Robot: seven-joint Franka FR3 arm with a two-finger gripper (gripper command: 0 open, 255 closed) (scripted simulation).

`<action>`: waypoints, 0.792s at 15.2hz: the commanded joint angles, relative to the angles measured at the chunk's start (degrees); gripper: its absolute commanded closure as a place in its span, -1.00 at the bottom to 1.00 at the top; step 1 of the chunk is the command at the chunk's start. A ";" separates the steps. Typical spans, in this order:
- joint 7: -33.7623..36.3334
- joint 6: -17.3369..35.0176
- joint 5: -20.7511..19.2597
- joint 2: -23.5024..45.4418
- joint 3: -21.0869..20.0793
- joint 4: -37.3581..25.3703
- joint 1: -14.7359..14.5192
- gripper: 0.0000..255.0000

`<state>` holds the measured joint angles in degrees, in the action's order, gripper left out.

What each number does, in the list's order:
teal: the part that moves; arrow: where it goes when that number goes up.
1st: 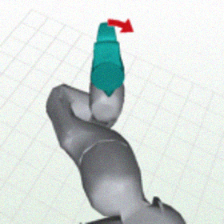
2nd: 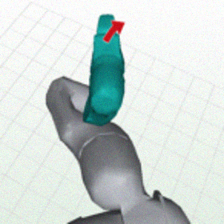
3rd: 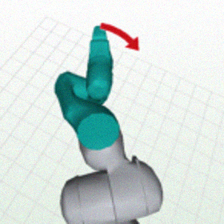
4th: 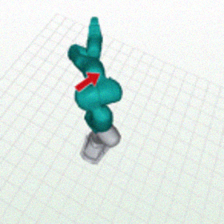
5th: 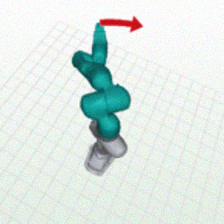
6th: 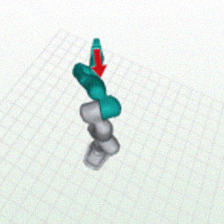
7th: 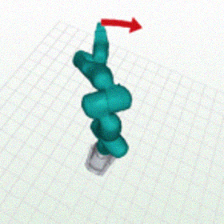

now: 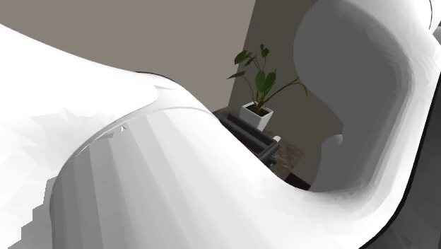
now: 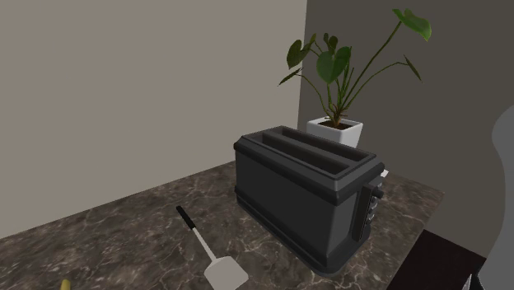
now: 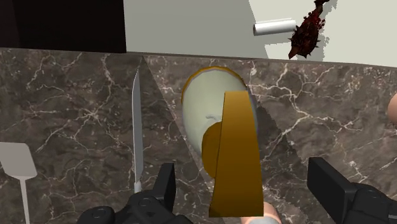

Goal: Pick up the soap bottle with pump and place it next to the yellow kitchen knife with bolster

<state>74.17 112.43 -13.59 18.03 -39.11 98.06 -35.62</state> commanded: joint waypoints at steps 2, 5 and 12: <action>-0.58 -3.43 0.86 -1.00 -0.38 -2.68 0.05 -1.00; -0.97 -6.61 1.40 -1.59 -0.63 -5.43 -0.04 -1.00; -0.97 -6.61 1.40 -1.59 -0.63 -5.43 -0.04 -1.00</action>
